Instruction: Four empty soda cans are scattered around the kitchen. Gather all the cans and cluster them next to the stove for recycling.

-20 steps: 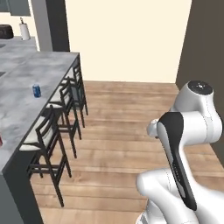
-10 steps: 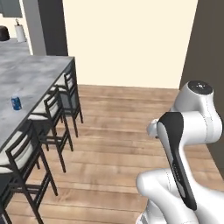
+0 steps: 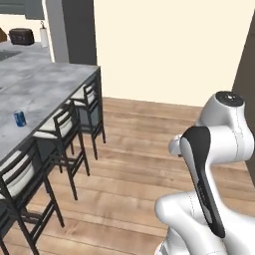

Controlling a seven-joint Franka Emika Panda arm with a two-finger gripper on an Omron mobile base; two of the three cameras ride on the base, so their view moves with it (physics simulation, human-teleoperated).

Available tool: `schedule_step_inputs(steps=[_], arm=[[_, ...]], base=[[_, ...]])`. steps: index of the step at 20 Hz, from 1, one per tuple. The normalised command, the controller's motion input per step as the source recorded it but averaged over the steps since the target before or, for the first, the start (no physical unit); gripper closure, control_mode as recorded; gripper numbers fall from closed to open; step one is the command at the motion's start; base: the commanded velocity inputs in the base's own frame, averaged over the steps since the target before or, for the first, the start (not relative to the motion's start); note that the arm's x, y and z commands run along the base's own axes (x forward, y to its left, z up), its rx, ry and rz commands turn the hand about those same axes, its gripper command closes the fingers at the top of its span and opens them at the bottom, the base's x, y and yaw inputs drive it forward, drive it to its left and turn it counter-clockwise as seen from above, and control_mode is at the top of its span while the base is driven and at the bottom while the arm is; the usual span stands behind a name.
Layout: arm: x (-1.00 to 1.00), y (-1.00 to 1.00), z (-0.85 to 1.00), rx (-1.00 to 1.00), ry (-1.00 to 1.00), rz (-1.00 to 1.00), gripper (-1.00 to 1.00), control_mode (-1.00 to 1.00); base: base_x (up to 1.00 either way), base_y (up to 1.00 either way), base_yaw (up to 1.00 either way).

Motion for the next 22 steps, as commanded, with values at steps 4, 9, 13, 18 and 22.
schedule_step_inputs(steps=[4,9,13,18,22], arm=[[0.0,0.0,0.0,0.0,0.0,0.0,-1.0,1.0],[0.0,0.0,0.0,0.0,0.0,0.0,-1.0,1.0],[0.0,0.0,0.0,0.0,0.0,0.0,-1.0,1.0],[0.0,0.0,0.0,0.0,0.0,0.0,-1.0,1.0],[0.0,0.0,0.0,0.0,0.0,0.0,-1.0,1.0]], base=[[0.0,0.0,0.5],[0.0,0.0,0.5],[0.0,0.0,0.5],[0.0,0.0,0.5],[0.0,-0.03,0.5]])
